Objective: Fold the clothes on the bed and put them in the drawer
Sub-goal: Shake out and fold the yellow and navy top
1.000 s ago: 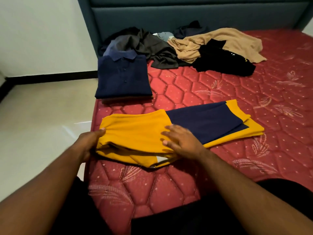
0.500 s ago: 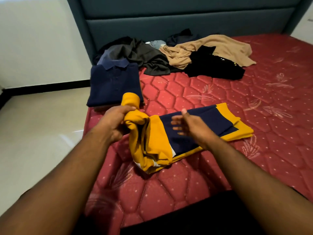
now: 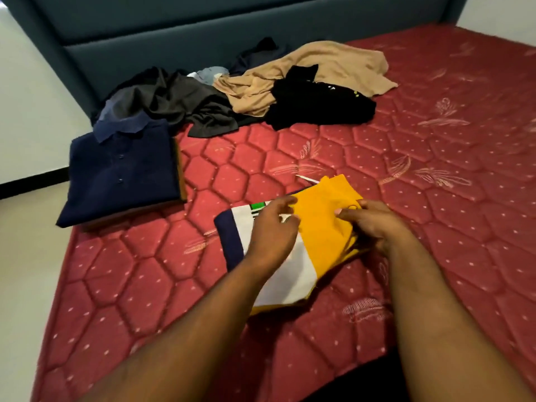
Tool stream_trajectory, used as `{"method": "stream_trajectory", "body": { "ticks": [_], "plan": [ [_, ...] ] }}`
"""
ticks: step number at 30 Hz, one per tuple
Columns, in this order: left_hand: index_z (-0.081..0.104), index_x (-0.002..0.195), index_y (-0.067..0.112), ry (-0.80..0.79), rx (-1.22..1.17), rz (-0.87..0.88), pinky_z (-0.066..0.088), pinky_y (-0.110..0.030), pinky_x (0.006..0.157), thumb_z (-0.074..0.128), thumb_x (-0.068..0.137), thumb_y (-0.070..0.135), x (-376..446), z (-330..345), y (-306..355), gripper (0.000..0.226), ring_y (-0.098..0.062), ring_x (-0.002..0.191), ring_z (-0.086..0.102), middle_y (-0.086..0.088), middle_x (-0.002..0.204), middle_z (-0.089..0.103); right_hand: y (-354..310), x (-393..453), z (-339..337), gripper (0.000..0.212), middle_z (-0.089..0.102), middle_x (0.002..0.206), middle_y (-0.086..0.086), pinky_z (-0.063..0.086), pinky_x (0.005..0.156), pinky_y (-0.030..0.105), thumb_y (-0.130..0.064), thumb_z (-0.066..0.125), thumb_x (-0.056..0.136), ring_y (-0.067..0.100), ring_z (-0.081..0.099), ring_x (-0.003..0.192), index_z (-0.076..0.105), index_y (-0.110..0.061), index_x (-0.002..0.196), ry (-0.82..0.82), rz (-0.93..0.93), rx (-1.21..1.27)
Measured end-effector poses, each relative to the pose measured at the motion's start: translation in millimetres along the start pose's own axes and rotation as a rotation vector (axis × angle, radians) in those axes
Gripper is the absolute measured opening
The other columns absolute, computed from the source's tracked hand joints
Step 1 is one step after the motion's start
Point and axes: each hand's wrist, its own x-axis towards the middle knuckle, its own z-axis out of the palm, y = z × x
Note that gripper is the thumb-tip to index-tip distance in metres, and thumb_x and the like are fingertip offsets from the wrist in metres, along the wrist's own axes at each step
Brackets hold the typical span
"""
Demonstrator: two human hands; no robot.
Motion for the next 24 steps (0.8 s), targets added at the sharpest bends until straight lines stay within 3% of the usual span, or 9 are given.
{"method": "stream_trajectory", "body": {
  "ticks": [1, 3, 5, 7, 11, 18, 22, 24],
  "plan": [
    [0.062, 0.126, 0.02, 0.012, 0.19, 0.077, 0.047, -0.026, 0.096, 0.056, 0.093, 0.024, -2.5, -0.1, -21.8, 0.034, -0.014, 0.11, 0.06, 0.0, 0.126, 0.064, -0.5, 4.3, 0.2, 0.009, 0.058, 0.066, 0.002, 0.042, 0.052, 0.022, -0.014, 0.069, 0.086, 0.015, 0.051, 0.054, 0.06, -0.016, 0.086, 0.037, -0.03, -0.007],
    [0.055, 0.136, 0.028, -0.039, 0.574, 0.122, 0.026, -0.049, 0.117, 0.044, 0.091, 0.049, -10.2, -5.7, -49.2, 0.05, -0.021, 0.136, 0.041, 0.006, 0.146, 0.049, -4.6, 8.5, -2.7, 0.005, 0.06, 0.068, 0.002, 0.041, 0.049, 0.021, -0.009, 0.065, 0.088, 0.016, 0.053, 0.055, 0.062, -0.013, 0.088, 0.111, -0.093, 0.044],
    [0.036, 0.147, 0.037, -0.14, 0.806, 0.071, 0.0, -0.058, 0.117, 0.032, 0.094, 0.064, -17.8, -4.1, -57.3, 0.06, -0.022, 0.149, 0.013, 0.01, 0.16, 0.023, -6.5, 13.6, -7.5, 0.01, 0.064, 0.078, 0.004, 0.044, 0.057, 0.025, -0.008, 0.063, 0.087, 0.018, 0.057, 0.067, 0.064, -0.011, 0.097, 0.2, -0.16, 0.097],
    [0.018, 0.152, 0.039, -0.214, 0.909, 0.049, -0.01, -0.062, 0.114, 0.023, 0.091, 0.072, -19.3, 3.2, -60.0, 0.069, -0.024, 0.15, -0.003, 0.007, 0.164, 0.004, -2.6, 22.9, -11.9, 0.022, 0.067, 0.092, 0.006, 0.047, 0.068, 0.028, -0.008, 0.063, 0.086, 0.02, 0.06, 0.081, 0.065, -0.012, 0.107, 0.306, -0.221, 0.003],
    [0.001, 0.154, 0.037, -0.233, 0.997, 0.019, -0.011, -0.066, 0.112, 0.012, 0.087, 0.078, -13.6, 15.2, -62.8, 0.079, -0.026, 0.15, -0.013, 0.004, 0.164, -0.008, 14.1, 33.8, -11.9, 0.034, 0.067, 0.11, 0.006, 0.046, 0.095, 0.048, -0.037, 0.06, 0.084, 0.032, 0.06, 0.104, 0.063, -0.023, 0.114, 0.428, -0.205, -0.313],
    [-0.009, 0.153, 0.04, -0.204, 1.003, -0.016, -0.012, -0.067, 0.111, 0.007, 0.085, 0.08, -11.3, 22.7, -63.6, 0.08, -0.027, 0.148, -0.018, 0.002, 0.162, -0.018, 7.9, 29.3, -4.7, 0.021, 0.066, 0.102, 0.009, 0.042, 0.092, 0.048, -0.038, 0.054, 0.093, 0.033, 0.058, 0.101, 0.06, -0.021, 0.105, 0.591, -0.298, -0.48],
    [-0.009, 0.153, 0.038, -0.179, 1.038, 0.011, -0.016, -0.071, 0.107, 0.004, 0.085, 0.08, -13.3, 25.6, -57.3, 0.081, -0.029, 0.147, -0.022, 0.001, 0.161, -0.021, 12.9, 33.4, -11.4, 0.052, 0.06, 0.12, 0.015, 0.043, 0.096, 0.052, -0.059, 0.051, 0.085, 0.039, 0.055, 0.113, 0.057, -0.017, 0.115, 0.488, -0.072, -0.497],
    [-0.008, 0.153, 0.038, -0.165, 1.054, 0.083, -0.018, -0.071, 0.104, -0.003, 0.084, 0.078, -12.7, 29.8, -50.0, 0.08, -0.029, 0.147, -0.022, 0.005, 0.161, -0.022, 9.9, 31.4, -14.4, 0.075, 0.061, 0.12, 0.016, 0.047, 0.093, 0.05, -0.073, 0.052, 0.07, 0.038, 0.057, 0.11, 0.058, -0.014, 0.117, 0.445, -0.002, -0.412]
  ]
}}
